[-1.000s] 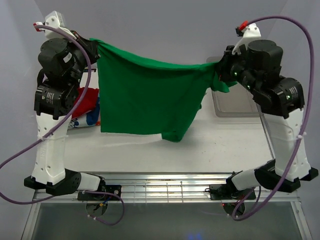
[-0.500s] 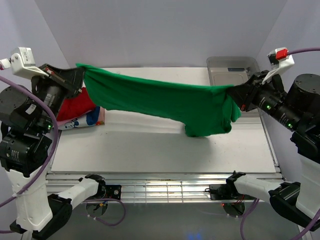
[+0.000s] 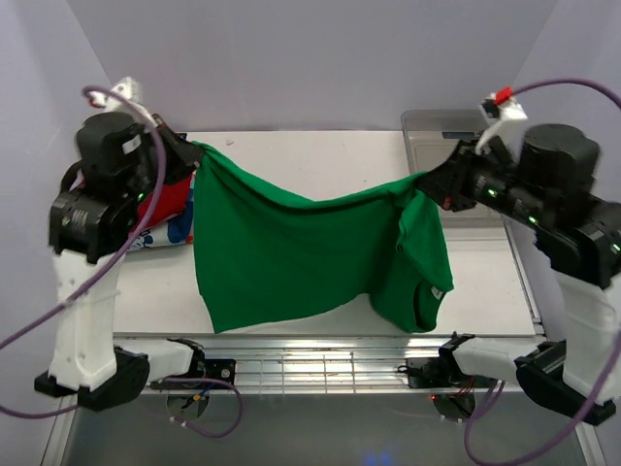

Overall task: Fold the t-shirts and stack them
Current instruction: Flatten the tshirt out, then fold the tshirt

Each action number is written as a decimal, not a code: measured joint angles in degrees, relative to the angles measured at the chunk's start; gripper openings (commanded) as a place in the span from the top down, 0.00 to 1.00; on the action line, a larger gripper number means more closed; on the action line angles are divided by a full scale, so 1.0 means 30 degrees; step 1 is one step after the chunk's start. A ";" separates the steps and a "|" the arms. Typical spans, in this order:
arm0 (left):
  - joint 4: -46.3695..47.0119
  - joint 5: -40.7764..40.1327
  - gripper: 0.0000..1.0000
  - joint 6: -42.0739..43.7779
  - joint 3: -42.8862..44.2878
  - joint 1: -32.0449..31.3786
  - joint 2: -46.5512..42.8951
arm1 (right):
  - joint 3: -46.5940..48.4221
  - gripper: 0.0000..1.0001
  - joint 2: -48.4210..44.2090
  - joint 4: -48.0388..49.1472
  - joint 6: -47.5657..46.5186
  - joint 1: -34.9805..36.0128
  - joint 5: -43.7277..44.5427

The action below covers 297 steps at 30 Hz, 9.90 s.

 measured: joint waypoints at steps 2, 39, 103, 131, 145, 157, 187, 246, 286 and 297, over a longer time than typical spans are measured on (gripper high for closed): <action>0.0007 0.0219 1.00 0.0007 -0.0532 0.0000 0.1494 | -0.0495 0.92 0.1392 0.0022 -0.0007 0.0000 0.0576; 1.2458 -0.1545 1.00 0.3643 -1.4688 0.0022 0.1566 | -1.3311 0.92 0.5595 1.3959 -0.6674 -0.0925 0.3373; 0.6193 -0.0313 1.00 0.1166 -1.3267 0.0532 1.3631 | -0.9282 0.92 1.8200 0.7176 -0.0029 -0.0962 0.6069; 0.7847 -0.0743 1.00 0.3293 -0.4903 0.1880 1.6684 | -0.6550 0.73 1.7376 1.3085 -0.2718 -0.5413 -0.0364; 0.8670 -0.0678 0.54 0.3322 -1.0477 0.1880 1.4637 | -1.3136 0.60 1.2101 1.0032 -0.2776 -0.1326 -0.0954; 0.8415 -0.1472 0.47 0.3308 -1.0047 0.1880 1.4630 | -1.9861 0.53 0.6251 0.7249 0.0357 0.0386 0.0321; 0.8400 -0.1909 0.30 0.3585 -0.8102 0.1880 1.4513 | -2.4247 0.82 0.7118 1.1737 0.2586 0.1384 -0.0204; 0.7635 -0.5115 1.00 0.3694 -0.7337 0.1858 1.6626 | -1.3063 0.92 0.8932 0.6171 0.2397 0.0408 0.7388; 0.7140 -0.5792 1.00 0.3526 -0.5100 0.2310 1.7056 | -0.0670 0.92 1.9081 0.6433 -0.1115 -0.5989 0.6091; 0.7322 -0.6462 0.28 0.3818 -0.5034 0.2331 1.7405 | -0.0721 0.44 2.0618 0.8459 -0.1122 -0.6011 0.5712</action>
